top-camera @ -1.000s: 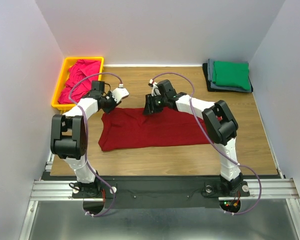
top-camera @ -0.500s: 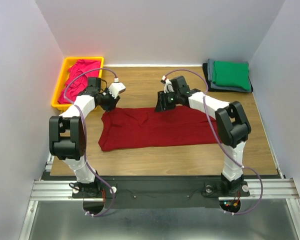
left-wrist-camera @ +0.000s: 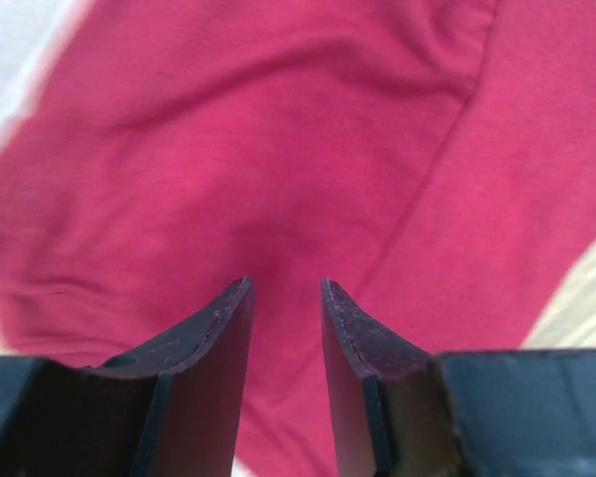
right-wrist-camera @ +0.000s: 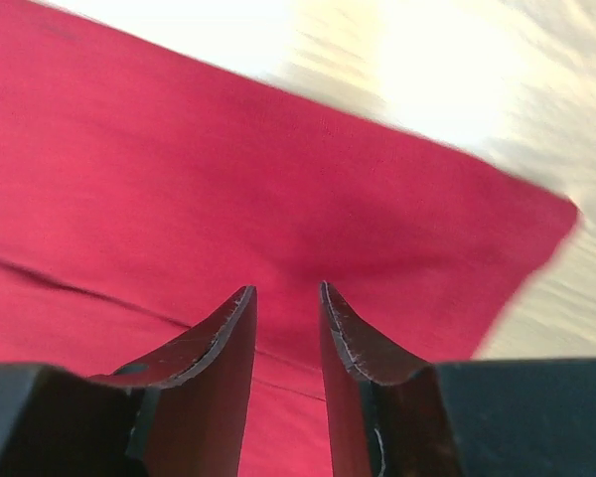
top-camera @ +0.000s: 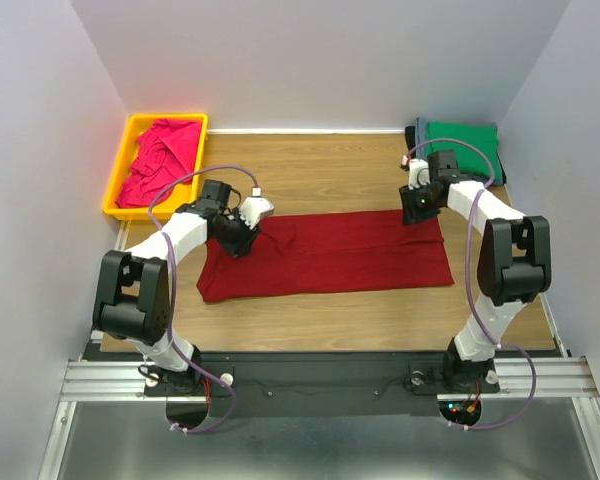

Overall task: Fold and stack the t-shirts
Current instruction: Fold the tshirt

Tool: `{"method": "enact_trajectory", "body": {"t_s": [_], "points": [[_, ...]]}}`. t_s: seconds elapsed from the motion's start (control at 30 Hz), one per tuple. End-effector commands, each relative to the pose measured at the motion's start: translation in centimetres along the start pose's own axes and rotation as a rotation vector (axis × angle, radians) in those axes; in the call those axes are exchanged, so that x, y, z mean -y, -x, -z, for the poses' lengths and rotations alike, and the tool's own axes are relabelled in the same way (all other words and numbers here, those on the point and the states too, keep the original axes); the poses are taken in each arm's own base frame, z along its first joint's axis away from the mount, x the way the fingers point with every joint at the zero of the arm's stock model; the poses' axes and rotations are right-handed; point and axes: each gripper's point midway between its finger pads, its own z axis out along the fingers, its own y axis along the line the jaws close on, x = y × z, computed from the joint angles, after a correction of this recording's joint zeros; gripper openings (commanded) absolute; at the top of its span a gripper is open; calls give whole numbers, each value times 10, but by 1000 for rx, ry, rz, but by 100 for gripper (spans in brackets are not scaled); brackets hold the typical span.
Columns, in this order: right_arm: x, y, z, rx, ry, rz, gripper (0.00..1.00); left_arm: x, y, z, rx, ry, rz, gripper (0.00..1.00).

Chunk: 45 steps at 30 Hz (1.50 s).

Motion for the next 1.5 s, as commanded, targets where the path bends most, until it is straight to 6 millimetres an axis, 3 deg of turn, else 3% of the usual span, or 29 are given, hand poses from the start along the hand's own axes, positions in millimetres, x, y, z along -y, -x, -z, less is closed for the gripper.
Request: {"method": "enact_trajectory", "body": {"t_s": [0.0, 0.1, 0.2, 0.4, 0.47, 0.5, 0.53, 0.6, 0.63, 0.67, 0.7, 0.77, 0.8, 0.87, 1.0, 1.03, 1.1, 1.23, 1.47], "points": [[28, -38, -11, -145, -82, 82, 37, 8, -12, -2, -47, 24, 119, 43], [32, -62, -18, -219, -87, 86, 33, -2, -20, -12, -91, 65, 178, 42], [29, -72, -14, -236, -90, 72, 31, -11, -21, -19, -118, 89, 202, 42], [-9, -125, -3, -362, 61, 0, 27, -46, -10, -48, -180, 126, 192, 38], [-35, -144, 5, -412, 161, -38, 21, -74, 11, -64, -176, 163, 152, 38], [-46, -148, 8, -425, 195, -38, 20, -82, 7, -83, -206, 144, 147, 38], [-70, -150, 10, -443, 248, 4, 19, -108, 47, -82, -136, 186, 112, 38], [-120, -148, 23, -439, 395, 44, 19, -123, 77, -93, -116, 179, 51, 39], [-161, -143, 34, -433, 508, 108, 20, -140, 112, -99, -68, 196, 25, 40], [-179, -140, 40, -428, 554, 111, 20, -144, 134, -100, -35, 201, -5, 41], [-192, -130, 46, -401, 597, 125, 21, -160, 174, -91, 50, 243, -30, 42], [-198, -116, 56, -364, 606, 134, 21, -163, 204, -76, 123, 257, -34, 44], [-194, -100, 58, -324, 570, 166, 21, -162, 218, -57, 167, 270, -25, 44], [-174, -87, 59, -271, 484, 210, 24, -159, 229, -40, 226, 288, -28, 45], [-153, -76, 44, -244, 373, 256, 25, -131, 219, -13, 298, 278, 42, 46], [-151, -78, 36, -259, 373, 256, 25, -117, 205, -12, 286, 257, 68, 46], [-149, -74, 25, -237, 363, 256, 24, -106, 195, -13, 286, 236, 126, 45], [-160, -79, 4, -262, 432, 211, 22, -86, 159, -32, 225, 183, 189, 42], [-178, -97, -10, -283, 478, 158, 19, -77, 138, -66, 164, 125, 224, 40]]}}
